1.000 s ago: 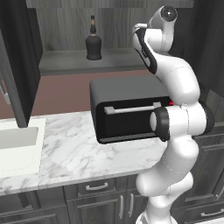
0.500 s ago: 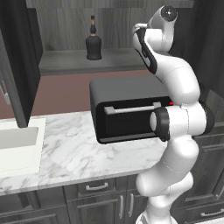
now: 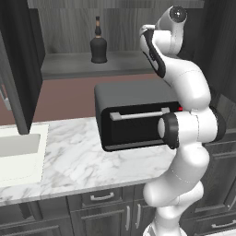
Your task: Get the candle and the liquor from the cabinet and move them to the dining counter.
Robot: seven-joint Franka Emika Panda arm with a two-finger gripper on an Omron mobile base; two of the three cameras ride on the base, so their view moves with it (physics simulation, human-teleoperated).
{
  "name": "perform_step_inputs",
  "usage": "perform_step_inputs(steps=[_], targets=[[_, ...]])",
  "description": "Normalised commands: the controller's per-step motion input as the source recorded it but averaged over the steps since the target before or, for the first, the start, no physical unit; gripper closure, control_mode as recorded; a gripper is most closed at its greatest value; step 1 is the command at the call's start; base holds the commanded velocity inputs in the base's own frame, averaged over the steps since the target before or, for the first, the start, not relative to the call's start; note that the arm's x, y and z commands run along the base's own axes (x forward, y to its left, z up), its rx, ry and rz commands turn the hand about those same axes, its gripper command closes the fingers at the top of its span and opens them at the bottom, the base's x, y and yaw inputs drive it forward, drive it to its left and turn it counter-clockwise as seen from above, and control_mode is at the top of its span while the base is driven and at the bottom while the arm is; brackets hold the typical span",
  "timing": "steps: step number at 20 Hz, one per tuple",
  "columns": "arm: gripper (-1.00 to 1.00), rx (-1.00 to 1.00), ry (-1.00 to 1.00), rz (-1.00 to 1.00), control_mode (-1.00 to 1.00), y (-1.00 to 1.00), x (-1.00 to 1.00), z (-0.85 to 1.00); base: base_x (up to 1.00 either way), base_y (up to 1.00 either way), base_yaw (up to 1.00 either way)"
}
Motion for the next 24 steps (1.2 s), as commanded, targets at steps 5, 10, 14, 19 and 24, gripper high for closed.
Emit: perform_step_inputs(steps=[5, 10, 14, 19, 24], targets=[[1.0, 0.0, 0.0, 0.0, -1.0, 0.0, 0.0, 0.0, 0.0, 0.0, 0.0], [1.0, 0.0, 0.0, 0.0, -1.0, 0.0, -0.02, -0.02, 0.0, 0.0, 0.0], [1.0, 0.0, 0.0, 0.0, -1.0, 0.0, -0.34, -0.03, 0.0, 0.0, 0.0], [1.0, 0.0, 0.0, 0.0, -1.0, 0.08, -0.74, 0.0, 0.0, 0.0, 0.0], [1.0, 0.0, 0.0, 0.0, -1.0, 0.07, -0.99, 0.0, 0.0, 0.0, 0.0]])
